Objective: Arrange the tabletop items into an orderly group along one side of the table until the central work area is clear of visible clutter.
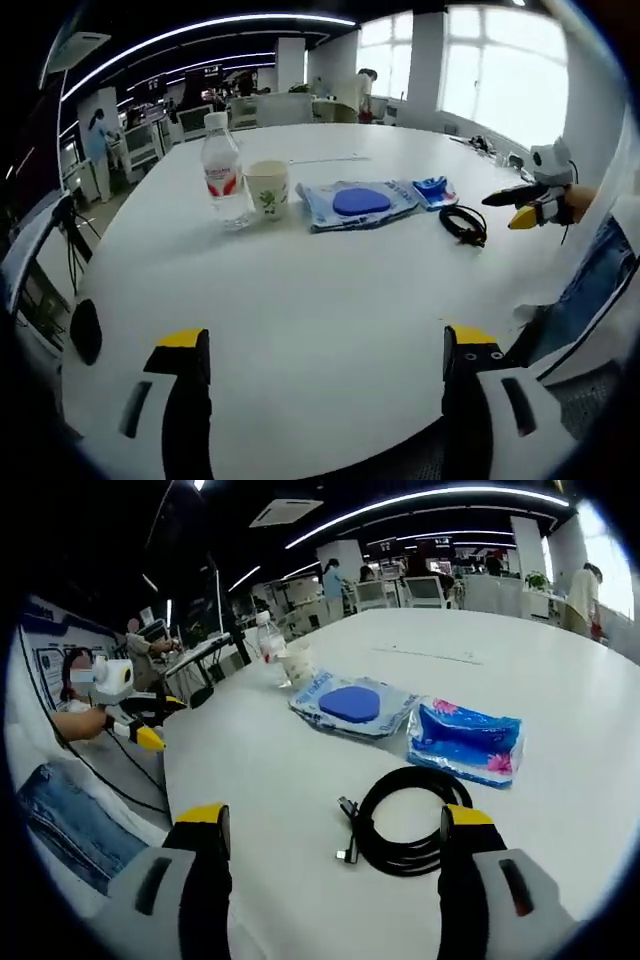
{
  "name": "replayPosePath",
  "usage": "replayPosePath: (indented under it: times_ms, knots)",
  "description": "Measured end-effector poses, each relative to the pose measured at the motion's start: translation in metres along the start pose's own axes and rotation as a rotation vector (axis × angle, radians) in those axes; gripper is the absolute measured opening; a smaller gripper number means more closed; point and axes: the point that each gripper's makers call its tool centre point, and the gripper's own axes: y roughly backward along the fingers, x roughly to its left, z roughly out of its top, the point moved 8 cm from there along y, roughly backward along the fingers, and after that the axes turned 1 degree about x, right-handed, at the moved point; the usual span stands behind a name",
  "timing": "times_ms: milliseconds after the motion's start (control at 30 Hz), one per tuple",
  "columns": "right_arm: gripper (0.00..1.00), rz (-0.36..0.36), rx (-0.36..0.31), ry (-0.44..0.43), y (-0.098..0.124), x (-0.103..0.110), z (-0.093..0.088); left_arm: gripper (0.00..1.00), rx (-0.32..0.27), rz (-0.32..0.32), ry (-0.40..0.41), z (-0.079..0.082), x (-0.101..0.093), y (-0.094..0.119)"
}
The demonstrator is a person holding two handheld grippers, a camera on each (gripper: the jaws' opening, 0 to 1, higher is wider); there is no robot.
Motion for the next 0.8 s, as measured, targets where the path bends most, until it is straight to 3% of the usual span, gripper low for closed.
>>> replayPosePath:
  times_ms: [267, 433, 800]
  knots:
    - [0.93, -0.101, -0.006, -0.084, 0.02, -0.008, -0.015, 1.0, -0.029, 0.024, -0.037, 0.028, 0.016, -0.008]
    - [0.9, -0.112, 0.011, -0.089, 0.024, -0.007, -0.019, 1.0, -0.044, 0.017, -0.036, 0.041, 0.019, -0.012]
    - [0.88, -0.132, -0.001, -0.139, 0.032, -0.011, -0.027, 1.0, -0.002, -0.004, -0.092, 0.046, 0.013, -0.02]
